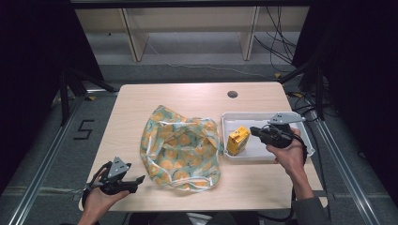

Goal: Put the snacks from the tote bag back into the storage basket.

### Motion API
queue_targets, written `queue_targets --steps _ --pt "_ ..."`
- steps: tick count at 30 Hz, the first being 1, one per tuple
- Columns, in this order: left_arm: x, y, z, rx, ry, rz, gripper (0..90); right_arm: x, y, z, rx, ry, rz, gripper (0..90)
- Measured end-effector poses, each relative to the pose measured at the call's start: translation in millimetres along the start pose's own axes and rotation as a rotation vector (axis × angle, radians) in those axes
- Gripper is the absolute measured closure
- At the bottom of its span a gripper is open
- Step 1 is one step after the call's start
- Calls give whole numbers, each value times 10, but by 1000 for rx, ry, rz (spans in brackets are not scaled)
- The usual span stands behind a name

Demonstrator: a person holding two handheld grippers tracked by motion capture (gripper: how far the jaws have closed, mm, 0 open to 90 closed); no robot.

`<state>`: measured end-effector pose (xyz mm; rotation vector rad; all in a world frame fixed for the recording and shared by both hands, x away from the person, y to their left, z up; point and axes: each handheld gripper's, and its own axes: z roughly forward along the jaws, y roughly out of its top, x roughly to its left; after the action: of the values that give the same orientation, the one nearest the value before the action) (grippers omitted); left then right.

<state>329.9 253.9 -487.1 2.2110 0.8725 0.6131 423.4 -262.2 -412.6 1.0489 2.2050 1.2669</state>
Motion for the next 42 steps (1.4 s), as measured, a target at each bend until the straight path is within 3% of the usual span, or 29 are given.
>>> queue_targets --steps 1,3,7,17,18,21,22,23,24,27,36,37,38,41,42 --pt "1 0 0 3 0 0 294 0 -10 -4 8 -4 22 900" --pt "-5 -1 3 3 0 -7 295 -52 -28 5 21 -13 2 900" --pt "-9 -1 7 4 -4 -11 295 -77 -85 54 50 -38 25 900" --pt "-5 1 12 9 -5 0 295 -164 -136 161 60 -27 -2 900" --pt "-39 -9 20 4 -8 -52 295 -169 -140 175 64 -28 -7 900" --pt "-3 2 12 9 -6 2 295 -165 -146 195 82 -13 -9 900" --pt "-4 2 12 9 -6 1 295 -159 -153 212 65 -22 -14 900" --pt "-36 -8 19 3 -8 -46 295 -146 -152 209 83 -10 -3 900" --pt "-12 0 9 10 -5 -5 295 -157 -148 213 86 -6 -26 900" --pt "-4 2 12 8 -6 3 295 -127 -151 221 90 1 -21 900" --pt "-9 -1 10 8 -4 -8 296 -133 -154 185 93 -6 -65 900" --pt "-36 -10 16 0 -6 -50 296 -104 -157 163 107 -10 -35 900" --pt "-36 -11 14 0 -6 -53 296 -96 -160 153 103 -7 -40 900" --pt "-8 -2 10 6 -2 -11 296 -83 -161 130 102 -10 -57 900" --pt "-39 -11 17 2 -2 -53 296 -75 -162 120 120 -7 -52 900"
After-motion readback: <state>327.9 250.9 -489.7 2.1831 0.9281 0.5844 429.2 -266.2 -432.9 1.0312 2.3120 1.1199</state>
